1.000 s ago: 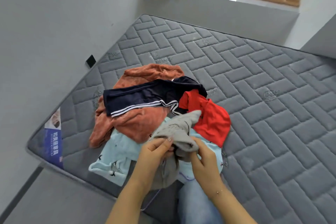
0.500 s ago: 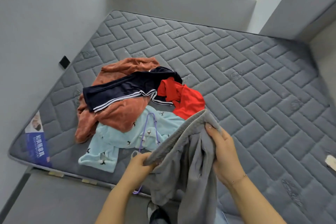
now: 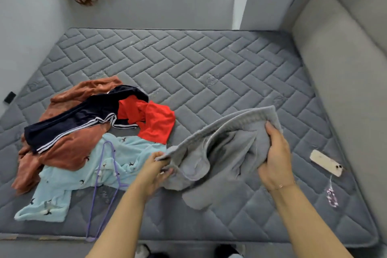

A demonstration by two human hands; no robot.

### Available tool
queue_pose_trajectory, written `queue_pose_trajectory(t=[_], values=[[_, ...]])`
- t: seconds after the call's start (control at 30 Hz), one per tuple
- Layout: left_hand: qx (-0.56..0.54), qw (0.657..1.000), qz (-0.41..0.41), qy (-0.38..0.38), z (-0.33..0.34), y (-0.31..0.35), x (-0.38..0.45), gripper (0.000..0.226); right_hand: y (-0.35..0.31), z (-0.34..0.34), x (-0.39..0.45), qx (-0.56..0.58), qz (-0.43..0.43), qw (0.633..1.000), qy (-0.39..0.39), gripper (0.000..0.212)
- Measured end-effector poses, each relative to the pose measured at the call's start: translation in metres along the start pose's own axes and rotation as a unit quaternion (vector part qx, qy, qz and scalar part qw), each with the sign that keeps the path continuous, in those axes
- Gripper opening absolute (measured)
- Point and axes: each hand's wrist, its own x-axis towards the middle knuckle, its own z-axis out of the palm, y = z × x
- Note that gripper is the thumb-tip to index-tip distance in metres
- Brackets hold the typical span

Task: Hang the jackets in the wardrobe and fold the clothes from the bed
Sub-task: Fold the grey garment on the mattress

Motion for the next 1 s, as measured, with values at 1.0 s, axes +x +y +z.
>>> queue_pose_trajectory(t=[1.0], values=[[0.522, 0.837, 0.157, -0.057, 0.062, -0.098, 0.233, 0.037, 0.267, -0.161, 0.091, -0.533, 0.142, 0.811, -0.195, 0.033]])
